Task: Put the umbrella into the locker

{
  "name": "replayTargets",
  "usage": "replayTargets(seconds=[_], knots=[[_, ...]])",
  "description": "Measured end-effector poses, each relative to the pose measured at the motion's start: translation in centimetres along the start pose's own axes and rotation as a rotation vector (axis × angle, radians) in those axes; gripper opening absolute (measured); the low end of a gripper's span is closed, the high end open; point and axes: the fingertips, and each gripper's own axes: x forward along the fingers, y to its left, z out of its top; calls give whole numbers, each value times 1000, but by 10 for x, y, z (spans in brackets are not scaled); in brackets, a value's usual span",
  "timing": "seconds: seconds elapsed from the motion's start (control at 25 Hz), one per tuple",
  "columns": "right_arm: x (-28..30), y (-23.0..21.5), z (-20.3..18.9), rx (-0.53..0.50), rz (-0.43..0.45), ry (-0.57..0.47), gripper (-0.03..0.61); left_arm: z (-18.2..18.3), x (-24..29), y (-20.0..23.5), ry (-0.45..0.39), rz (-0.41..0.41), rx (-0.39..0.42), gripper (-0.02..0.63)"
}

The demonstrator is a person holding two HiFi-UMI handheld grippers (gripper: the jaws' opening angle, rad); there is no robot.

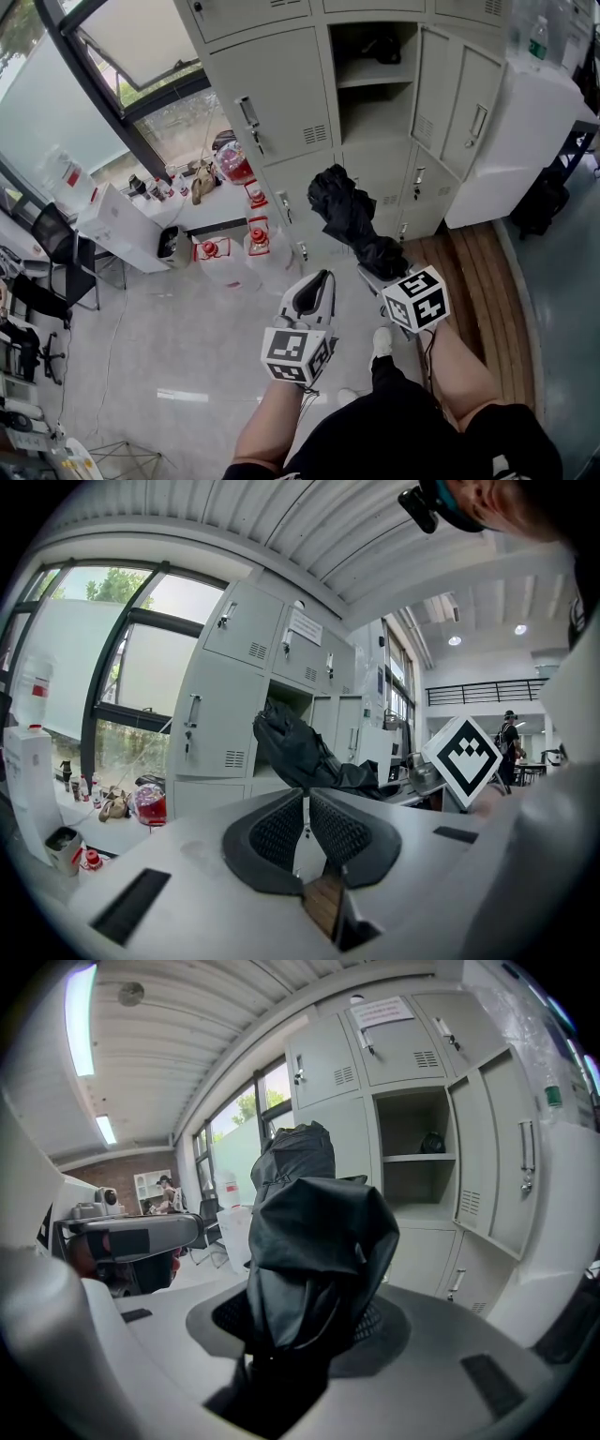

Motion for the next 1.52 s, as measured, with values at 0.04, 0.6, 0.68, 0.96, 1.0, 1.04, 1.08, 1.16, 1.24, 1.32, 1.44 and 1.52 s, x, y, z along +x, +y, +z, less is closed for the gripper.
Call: replayTargets(seconds=[0.04, 0.6, 0.68, 0.96, 1.0, 1.04, 1.08, 1.16, 1.24, 1.32, 1.44, 1.52], knots=[[2, -6, 2, 4, -5, 2, 244, 1, 6, 0, 1, -5, 0, 32], [36, -106, 17, 44, -70, 36, 244, 7, 114, 3, 21, -75, -12, 32], [42, -122, 21, 50, -80, 42, 244, 8, 131, 5, 23, -82, -15, 32], [63, -176, 29, 59, -110, 73, 244, 11, 184, 7, 28, -101, -20, 32], [66, -183, 30, 59, -113, 78, 244, 11, 191, 7, 30, -104, -20, 32], [69, -191, 31, 58, -116, 83, 244, 11, 198, 7, 31, -107, -20, 32], [72, -198, 32, 59, -120, 89, 244, 11, 205, 6, 32, -110, -20, 32], [78, -213, 33, 60, -128, 101, 244, 12, 218, 6, 33, -114, -20, 32], [82, -226, 35, 59, -134, 113, 244, 12, 231, 4, 36, -119, -20, 32], [86, -238, 38, 54, -138, 122, 244, 14, 243, 2, 37, -122, -17, 32], [94, -255, 43, 46, -142, 131, 244, 17, 260, 0, 36, -124, -9, 32], [99, -265, 46, 39, -141, 135, 244, 18, 270, 0, 39, -123, -2, 32]])
